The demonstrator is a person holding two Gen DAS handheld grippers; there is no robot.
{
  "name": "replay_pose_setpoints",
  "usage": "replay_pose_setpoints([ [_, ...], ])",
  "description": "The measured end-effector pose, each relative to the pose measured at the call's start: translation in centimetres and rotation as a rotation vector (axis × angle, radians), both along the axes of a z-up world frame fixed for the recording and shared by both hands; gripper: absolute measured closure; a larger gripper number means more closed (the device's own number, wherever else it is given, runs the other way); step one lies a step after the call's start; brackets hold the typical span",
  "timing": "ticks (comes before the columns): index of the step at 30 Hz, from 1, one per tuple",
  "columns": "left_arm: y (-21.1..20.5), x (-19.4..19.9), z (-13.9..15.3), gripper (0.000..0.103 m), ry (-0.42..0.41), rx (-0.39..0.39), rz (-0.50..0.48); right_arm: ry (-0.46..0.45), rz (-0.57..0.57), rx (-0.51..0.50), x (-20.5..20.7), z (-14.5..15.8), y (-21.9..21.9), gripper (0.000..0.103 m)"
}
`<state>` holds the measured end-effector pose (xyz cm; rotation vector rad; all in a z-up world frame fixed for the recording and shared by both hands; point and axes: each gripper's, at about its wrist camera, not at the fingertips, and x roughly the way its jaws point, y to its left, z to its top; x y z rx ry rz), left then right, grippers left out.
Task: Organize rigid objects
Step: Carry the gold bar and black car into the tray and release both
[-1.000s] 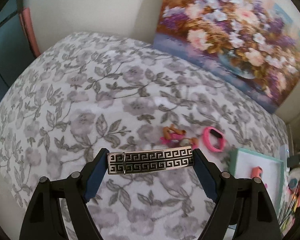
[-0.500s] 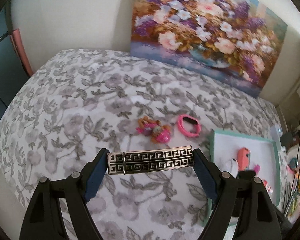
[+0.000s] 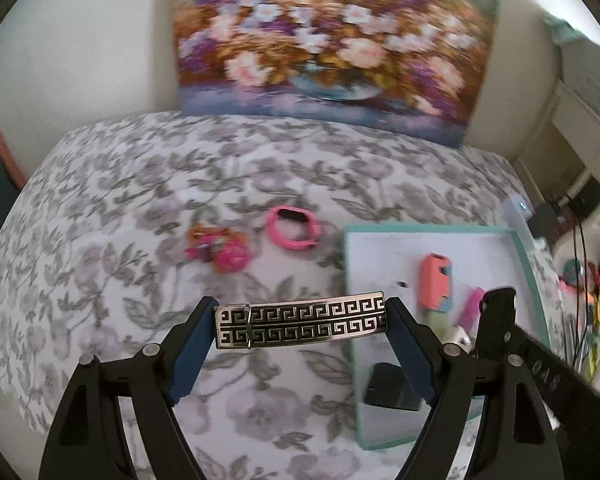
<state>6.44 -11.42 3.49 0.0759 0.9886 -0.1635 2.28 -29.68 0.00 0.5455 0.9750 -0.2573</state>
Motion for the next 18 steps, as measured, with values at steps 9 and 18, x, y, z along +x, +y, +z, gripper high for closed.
replay_pose_setpoints([
  [9, -5.9, -1.1, -2.5, 0.019, 0.067, 0.01, -0.137, -0.005, -0.112, 0.006, -1.6, -0.8, -5.0, 0.073],
  [18, -8.0, -1.5, -4.3, 0.019, 0.103, 0.04, -0.184, -0.013, -0.117, 0.002, -1.6, -1.0, -5.6, 0.073],
])
